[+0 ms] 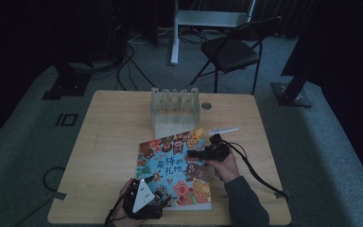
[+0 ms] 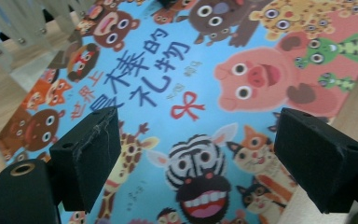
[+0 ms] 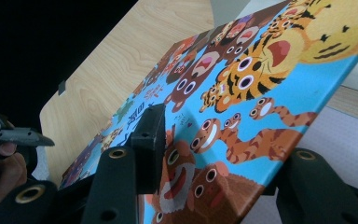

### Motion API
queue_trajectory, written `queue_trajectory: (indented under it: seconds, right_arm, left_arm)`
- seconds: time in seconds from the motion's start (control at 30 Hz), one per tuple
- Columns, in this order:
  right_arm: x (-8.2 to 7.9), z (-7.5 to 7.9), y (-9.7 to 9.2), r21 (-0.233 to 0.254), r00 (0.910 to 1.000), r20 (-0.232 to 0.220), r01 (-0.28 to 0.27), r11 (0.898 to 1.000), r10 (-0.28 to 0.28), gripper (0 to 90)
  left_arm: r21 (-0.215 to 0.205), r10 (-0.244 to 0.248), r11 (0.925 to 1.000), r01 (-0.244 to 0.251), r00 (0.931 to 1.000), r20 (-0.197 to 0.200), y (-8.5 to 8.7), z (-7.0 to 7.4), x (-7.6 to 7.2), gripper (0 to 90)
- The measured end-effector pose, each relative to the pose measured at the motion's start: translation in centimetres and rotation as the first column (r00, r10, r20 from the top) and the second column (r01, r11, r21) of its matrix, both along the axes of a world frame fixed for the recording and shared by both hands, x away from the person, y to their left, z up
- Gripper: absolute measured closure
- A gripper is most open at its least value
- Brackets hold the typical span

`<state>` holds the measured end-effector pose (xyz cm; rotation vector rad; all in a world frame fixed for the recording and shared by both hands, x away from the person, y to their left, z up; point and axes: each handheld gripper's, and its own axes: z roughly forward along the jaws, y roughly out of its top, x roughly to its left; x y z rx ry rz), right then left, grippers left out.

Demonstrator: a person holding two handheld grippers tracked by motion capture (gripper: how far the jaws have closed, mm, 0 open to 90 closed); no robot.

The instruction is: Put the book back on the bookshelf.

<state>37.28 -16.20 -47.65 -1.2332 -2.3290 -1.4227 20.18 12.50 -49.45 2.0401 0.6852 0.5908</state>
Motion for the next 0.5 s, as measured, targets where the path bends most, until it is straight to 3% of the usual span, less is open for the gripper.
queue_trajectory:
  seconds: [0.5]
  right_arm:
    - [-1.0,1.7,-0.6,0.01,0.9983,0.055,0.018,1.0,-0.019,59.9]
  left_arm:
    - [0.006,0.027,0.9996,-0.027,0.9996,0.002,0.5,-0.1,0.5,14.9]
